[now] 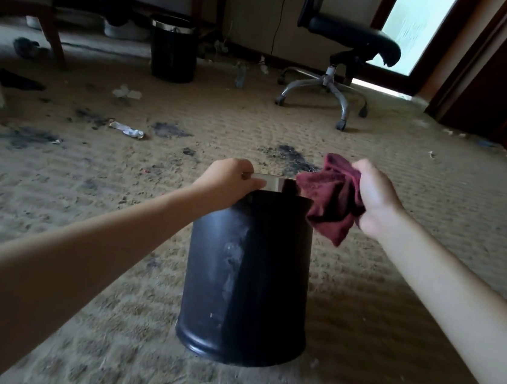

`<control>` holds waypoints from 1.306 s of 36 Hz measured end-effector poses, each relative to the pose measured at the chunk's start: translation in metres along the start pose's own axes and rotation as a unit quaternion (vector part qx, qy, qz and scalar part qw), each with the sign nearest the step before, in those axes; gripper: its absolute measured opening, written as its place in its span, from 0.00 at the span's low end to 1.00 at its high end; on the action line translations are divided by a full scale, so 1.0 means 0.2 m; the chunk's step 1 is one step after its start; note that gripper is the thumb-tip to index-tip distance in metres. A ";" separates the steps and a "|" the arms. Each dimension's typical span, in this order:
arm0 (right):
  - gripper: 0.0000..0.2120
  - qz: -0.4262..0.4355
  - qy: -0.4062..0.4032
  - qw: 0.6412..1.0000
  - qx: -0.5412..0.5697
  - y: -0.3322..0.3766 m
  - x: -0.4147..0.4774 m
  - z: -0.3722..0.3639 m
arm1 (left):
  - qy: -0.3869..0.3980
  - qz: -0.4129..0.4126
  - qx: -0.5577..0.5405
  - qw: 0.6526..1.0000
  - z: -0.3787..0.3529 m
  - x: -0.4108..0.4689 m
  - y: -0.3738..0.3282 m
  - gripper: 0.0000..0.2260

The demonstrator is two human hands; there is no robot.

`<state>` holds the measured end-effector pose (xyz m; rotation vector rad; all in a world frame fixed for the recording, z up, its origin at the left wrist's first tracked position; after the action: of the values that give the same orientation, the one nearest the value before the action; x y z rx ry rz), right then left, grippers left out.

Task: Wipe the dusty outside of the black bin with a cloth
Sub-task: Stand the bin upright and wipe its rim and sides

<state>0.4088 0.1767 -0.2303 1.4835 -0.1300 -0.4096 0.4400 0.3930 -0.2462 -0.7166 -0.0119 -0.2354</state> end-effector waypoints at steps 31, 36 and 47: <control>0.11 0.603 -0.003 0.703 -0.378 -0.03 -0.29 -0.34 | 0.065 -0.064 0.096 0.991 0.00 -0.03 -0.04 0.14; 0.11 0.570 -0.025 0.721 -0.393 -0.03 -0.29 -0.39 | 0.065 -0.055 0.060 0.995 -0.01 -0.03 -0.03 0.12; 0.17 0.650 0.063 0.599 -0.463 -0.27 -0.48 -0.41 | 0.045 -0.063 0.058 0.995 0.03 -0.03 -0.04 0.12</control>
<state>0.3371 0.2842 -0.2751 0.0901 -0.7128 0.7747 0.4329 0.3929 -0.2369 -0.5903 0.0141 -0.3853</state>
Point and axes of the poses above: each hand's wrist, its own x-axis towards the middle knuckle, its own z-axis out of the back of the hand, y = z × x, the point moved 7 cm from there along x, towards the middle knuckle
